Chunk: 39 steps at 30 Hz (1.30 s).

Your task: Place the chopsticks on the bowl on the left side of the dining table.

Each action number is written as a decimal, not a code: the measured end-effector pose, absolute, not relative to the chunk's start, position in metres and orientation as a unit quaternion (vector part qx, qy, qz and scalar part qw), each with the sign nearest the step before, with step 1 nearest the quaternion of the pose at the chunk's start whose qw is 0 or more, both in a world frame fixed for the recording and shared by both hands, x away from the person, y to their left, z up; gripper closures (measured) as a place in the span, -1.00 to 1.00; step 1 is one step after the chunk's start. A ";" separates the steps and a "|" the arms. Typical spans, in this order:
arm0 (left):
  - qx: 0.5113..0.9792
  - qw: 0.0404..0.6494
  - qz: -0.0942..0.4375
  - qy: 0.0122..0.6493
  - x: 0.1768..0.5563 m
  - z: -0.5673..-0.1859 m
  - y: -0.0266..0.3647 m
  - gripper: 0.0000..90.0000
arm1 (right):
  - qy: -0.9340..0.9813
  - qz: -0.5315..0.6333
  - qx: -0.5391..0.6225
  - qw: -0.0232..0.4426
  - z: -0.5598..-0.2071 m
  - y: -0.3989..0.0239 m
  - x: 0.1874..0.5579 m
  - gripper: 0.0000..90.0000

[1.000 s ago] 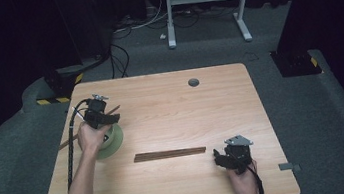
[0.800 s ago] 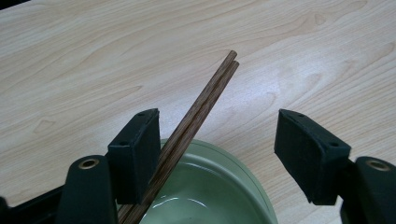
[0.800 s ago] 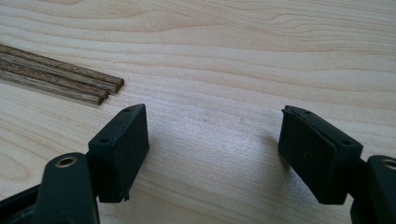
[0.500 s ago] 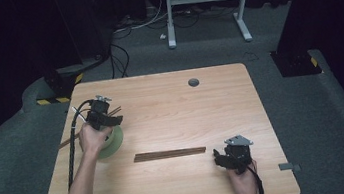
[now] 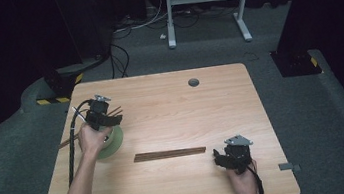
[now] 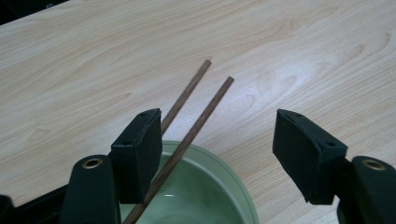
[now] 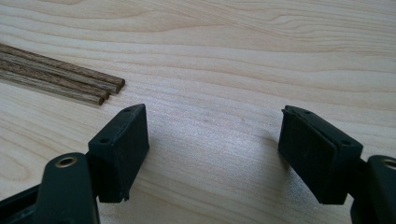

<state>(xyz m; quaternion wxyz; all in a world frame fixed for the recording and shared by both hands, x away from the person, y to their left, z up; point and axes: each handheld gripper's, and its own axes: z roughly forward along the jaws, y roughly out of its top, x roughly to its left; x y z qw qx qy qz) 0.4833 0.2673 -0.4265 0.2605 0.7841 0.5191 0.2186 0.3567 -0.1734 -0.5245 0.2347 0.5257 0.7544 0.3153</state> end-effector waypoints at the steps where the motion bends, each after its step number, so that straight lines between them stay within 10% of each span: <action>1: 0.782 0.261 0.220 0.521 0.483 -0.426 0.269 -0.27 | 0.754 0.315 0.526 0.235 -0.525 -0.173 0.357 -0.47; 39: 0.774 0.261 0.189 0.546 0.489 -0.441 0.282 -0.29 | 0.755 0.315 0.525 0.233 -0.524 -0.173 0.357 -0.47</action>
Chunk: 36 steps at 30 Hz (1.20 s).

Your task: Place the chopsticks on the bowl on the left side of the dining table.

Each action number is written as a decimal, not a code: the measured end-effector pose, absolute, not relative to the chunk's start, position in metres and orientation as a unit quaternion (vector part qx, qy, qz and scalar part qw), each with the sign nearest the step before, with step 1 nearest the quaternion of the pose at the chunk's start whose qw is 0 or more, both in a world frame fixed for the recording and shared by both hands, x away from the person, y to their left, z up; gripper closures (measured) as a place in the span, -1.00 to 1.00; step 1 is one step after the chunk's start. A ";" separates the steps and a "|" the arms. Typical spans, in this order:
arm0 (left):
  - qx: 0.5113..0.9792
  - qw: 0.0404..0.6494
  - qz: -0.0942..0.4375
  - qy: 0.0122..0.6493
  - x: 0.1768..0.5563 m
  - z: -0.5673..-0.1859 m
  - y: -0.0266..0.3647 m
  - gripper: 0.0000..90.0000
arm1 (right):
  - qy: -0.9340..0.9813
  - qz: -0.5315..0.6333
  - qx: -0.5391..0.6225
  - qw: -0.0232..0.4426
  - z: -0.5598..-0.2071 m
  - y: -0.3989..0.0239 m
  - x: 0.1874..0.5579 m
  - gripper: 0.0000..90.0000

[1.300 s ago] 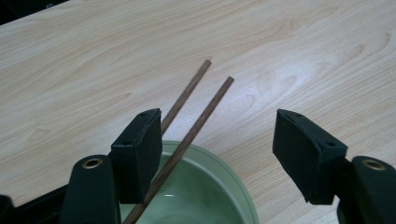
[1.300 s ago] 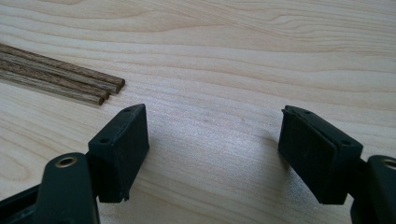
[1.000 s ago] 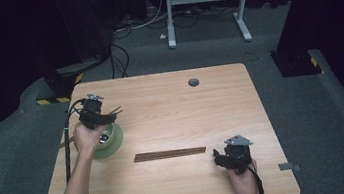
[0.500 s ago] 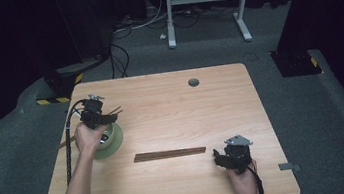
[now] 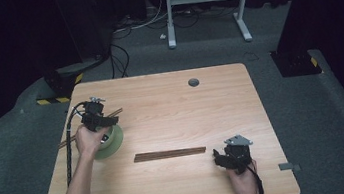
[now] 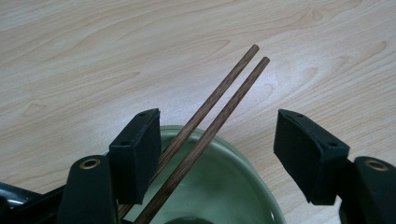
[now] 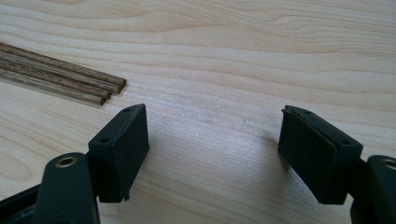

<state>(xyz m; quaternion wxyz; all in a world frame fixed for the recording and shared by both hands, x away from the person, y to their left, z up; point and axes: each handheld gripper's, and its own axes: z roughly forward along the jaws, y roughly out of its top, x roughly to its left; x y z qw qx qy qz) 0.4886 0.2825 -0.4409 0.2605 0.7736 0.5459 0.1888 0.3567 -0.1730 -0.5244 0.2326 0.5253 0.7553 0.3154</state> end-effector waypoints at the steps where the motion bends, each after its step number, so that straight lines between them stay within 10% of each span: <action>1: 0.775 0.260 0.188 0.545 0.488 -0.441 0.282 -0.29 | 0.755 0.315 0.525 0.233 -0.524 -0.173 0.357 -0.47; 36: 0.803 0.248 0.188 0.509 0.469 -0.445 0.261 -0.27 | 0.757 0.317 0.523 0.230 -0.524 -0.172 0.357 -0.47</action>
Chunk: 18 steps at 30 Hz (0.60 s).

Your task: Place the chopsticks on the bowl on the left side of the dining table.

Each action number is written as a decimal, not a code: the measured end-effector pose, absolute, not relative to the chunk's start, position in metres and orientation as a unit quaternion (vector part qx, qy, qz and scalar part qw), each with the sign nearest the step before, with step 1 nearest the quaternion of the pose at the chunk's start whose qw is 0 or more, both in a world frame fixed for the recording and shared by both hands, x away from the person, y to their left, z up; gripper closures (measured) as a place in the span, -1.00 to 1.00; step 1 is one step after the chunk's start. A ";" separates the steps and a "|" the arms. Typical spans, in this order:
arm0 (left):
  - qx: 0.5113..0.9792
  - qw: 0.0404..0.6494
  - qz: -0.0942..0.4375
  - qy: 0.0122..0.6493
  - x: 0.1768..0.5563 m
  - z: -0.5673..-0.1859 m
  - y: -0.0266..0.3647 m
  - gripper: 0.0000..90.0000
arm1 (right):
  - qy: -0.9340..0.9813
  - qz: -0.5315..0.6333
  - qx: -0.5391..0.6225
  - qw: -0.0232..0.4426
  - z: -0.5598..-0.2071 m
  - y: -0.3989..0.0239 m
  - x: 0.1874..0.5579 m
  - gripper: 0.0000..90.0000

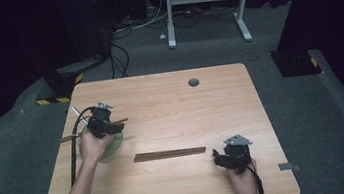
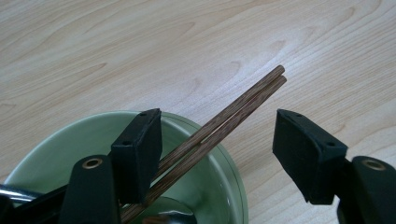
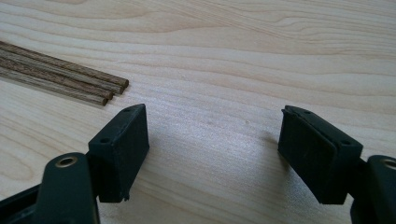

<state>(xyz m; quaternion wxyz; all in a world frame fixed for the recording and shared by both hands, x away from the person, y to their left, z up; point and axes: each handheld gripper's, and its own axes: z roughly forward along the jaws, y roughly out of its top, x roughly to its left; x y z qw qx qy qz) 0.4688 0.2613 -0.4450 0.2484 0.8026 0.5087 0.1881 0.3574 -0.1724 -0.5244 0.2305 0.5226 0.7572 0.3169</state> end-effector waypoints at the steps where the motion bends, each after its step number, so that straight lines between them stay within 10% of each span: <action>1: 0.802 0.250 0.186 0.509 0.468 -0.445 0.261 -0.27 | 0.757 0.317 0.523 0.230 -0.524 -0.172 0.357 -0.47; 18: 0.810 0.247 0.188 0.497 0.461 -0.445 0.256 -0.27 | 0.757 0.317 0.523 0.230 -0.524 -0.172 0.357 -0.47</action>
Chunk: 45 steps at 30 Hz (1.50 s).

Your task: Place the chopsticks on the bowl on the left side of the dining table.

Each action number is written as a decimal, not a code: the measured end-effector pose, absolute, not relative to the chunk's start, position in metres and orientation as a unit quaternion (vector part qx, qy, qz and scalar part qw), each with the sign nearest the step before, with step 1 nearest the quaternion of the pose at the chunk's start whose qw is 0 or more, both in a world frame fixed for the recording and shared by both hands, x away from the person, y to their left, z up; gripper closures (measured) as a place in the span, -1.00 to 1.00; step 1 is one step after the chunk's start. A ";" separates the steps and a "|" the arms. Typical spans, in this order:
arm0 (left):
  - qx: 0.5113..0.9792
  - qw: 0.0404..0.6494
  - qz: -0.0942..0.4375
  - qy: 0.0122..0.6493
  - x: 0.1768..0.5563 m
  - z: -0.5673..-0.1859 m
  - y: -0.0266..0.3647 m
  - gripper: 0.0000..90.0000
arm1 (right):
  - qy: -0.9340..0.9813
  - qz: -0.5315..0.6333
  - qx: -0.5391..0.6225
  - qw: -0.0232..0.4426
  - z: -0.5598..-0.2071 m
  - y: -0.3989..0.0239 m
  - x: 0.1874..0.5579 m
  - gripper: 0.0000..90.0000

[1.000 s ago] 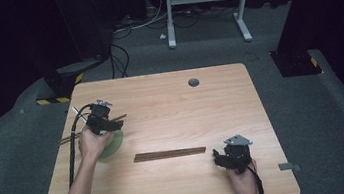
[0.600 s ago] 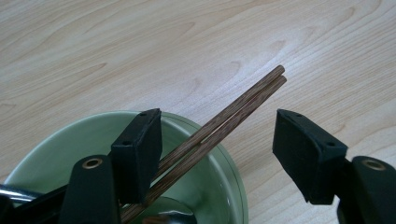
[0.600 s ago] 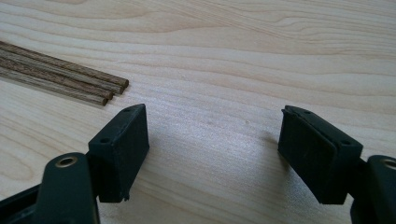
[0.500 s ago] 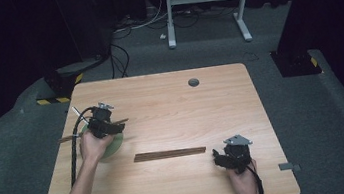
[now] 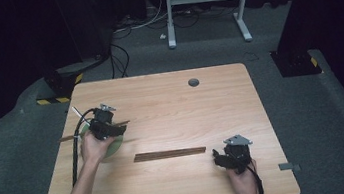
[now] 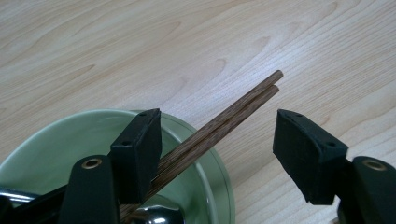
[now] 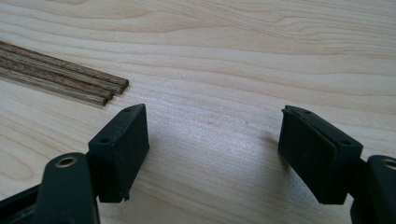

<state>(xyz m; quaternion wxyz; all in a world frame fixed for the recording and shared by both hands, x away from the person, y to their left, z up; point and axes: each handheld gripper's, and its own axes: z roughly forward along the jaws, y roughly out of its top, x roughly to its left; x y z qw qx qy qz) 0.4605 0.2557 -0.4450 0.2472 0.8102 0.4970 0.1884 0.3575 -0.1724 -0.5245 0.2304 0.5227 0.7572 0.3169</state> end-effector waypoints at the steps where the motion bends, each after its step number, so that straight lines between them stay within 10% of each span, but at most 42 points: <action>1: 0.809 0.248 0.188 0.498 0.460 -0.446 0.256 -0.27 | 0.757 0.317 0.523 0.230 -0.524 -0.172 0.357 -0.47; 45: 0.784 0.296 0.207 0.505 0.434 -0.430 0.273 -0.29 | 0.758 0.317 0.522 0.231 -0.524 -0.172 0.358 -0.47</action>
